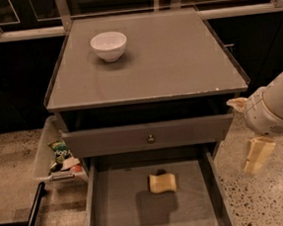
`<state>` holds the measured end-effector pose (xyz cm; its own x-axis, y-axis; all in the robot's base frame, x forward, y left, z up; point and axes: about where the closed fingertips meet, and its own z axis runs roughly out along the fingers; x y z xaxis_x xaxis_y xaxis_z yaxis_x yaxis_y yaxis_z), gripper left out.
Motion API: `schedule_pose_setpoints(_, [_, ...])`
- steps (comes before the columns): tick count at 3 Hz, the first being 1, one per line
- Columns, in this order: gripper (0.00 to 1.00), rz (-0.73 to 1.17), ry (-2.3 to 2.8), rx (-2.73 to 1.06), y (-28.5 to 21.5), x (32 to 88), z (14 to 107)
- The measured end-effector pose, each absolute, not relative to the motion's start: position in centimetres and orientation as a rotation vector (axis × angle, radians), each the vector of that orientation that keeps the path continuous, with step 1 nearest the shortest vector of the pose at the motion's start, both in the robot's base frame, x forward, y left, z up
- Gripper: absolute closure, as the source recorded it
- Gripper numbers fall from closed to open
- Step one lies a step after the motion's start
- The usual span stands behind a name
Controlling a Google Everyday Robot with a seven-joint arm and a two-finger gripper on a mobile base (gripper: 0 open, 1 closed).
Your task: Pick sponge from middle drawer and place on counter
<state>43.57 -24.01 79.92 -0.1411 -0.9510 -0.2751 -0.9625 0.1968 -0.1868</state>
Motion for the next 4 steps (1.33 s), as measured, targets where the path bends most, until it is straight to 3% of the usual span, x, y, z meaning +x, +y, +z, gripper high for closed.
schedule_pose_setpoints(2, [0.00,0.101,2.178,-1.779,-23.7,43.8,77.3])
schedule_pose_setpoints(4, [0.00,0.139,2.176,-1.742,-23.1,46.0,67.2])
